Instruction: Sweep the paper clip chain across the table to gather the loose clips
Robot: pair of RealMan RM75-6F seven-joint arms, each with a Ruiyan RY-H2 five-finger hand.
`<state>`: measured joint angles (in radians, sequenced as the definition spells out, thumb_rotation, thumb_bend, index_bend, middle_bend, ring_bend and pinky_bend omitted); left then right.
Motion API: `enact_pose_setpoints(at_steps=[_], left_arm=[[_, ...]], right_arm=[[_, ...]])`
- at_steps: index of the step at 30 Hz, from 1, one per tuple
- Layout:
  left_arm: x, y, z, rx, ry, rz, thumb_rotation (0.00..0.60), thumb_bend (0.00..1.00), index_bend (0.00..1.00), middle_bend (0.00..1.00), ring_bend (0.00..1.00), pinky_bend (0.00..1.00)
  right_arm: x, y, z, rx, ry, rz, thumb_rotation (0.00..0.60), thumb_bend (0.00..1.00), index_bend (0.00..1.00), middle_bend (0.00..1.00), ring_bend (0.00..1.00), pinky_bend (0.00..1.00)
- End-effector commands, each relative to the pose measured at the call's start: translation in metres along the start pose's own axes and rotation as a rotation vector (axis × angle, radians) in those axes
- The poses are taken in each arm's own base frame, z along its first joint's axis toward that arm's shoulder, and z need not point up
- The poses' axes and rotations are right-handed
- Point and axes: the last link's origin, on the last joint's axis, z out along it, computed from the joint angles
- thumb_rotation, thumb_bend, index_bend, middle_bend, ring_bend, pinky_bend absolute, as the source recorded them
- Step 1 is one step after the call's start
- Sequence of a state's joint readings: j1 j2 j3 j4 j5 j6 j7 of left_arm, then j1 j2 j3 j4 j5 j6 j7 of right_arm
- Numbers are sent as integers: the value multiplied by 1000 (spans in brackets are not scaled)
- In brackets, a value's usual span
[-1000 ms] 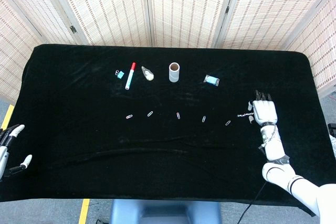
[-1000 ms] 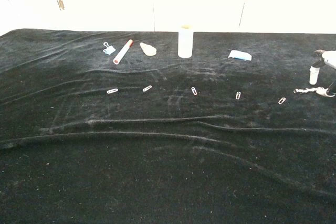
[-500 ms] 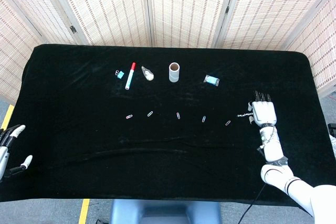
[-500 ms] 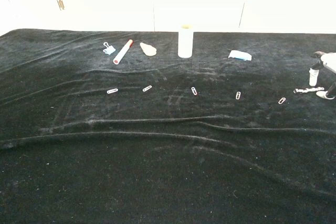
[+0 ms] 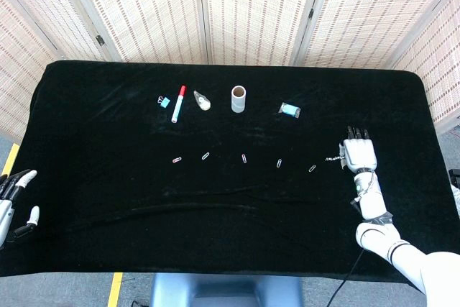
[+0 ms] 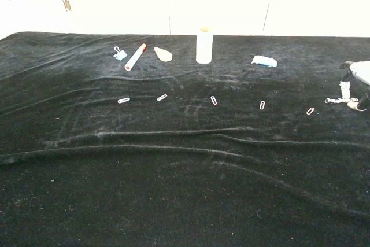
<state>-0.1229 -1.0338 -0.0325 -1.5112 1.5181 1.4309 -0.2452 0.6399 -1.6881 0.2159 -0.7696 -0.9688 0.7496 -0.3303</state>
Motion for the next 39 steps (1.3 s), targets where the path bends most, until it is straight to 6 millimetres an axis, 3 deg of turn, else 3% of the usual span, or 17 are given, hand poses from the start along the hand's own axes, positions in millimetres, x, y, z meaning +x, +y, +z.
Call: enact_pose_setpoints(at_steps=[1, 10, 16, 39], left_arm=[[0, -1, 0, 2, 1, -1, 600, 590, 0, 108, 121, 67], [0, -1, 0, -1, 6, -3, 600, 601, 0, 108, 120, 67], [1, 0, -1, -5, 12, -9, 600, 601, 0, 108, 116, 66], [1, 0, -3, -4, 22, -6, 600, 601, 0, 108, 114, 66]], right_arm=[[0, -1, 1, -1, -2, -1, 600, 368, 565, 76, 32, 0], [5, -1, 1, 2, 27, 32, 600, 396, 758, 159, 74, 0], [13, 5, -2, -1, 50, 49, 600, 404, 825, 193, 82, 0], [20, 8, -18, 13, 83, 81, 600, 410, 878, 230, 88, 0]])
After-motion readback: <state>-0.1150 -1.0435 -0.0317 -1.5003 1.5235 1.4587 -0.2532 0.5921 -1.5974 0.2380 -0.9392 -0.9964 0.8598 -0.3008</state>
